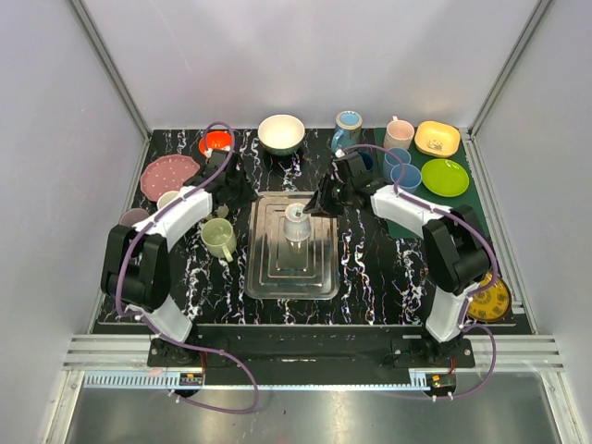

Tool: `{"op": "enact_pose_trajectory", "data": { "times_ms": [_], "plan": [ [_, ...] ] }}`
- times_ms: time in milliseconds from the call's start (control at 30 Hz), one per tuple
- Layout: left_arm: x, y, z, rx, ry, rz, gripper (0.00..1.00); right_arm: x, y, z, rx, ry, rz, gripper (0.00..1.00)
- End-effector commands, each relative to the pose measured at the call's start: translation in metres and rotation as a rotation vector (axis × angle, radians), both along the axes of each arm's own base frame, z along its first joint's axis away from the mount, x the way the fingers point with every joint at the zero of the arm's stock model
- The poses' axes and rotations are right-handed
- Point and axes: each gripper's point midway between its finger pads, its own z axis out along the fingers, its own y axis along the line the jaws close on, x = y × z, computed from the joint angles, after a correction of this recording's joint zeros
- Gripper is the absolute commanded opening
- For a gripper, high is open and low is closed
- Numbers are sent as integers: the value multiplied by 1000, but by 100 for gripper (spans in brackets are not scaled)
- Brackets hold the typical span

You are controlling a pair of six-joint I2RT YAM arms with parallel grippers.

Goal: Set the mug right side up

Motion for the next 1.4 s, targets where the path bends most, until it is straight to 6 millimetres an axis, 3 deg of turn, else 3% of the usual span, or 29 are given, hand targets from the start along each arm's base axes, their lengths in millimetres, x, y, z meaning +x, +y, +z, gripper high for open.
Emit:
{"op": "enact_pose_trajectory", "data": {
  "times_ms": [0,300,733,1067,1367],
  "plan": [
    [2,-2,25,-40,-69,-1,45,6,11,11,23,-32,55,32],
    [-6,-10,34,-95,-76,-28,45,4,8,7,-27,-49,111,0],
    [-26,-16,41,-159,-88,-58,44,7,-5,17,-126,-89,416,0],
    [-30,-24,41,-207,-83,-82,44,12,-16,-10,-187,-56,601,0],
    [-28,-31,36,-214,-57,-125,48,22,-28,-25,-254,-82,655,0]
  ]
}}
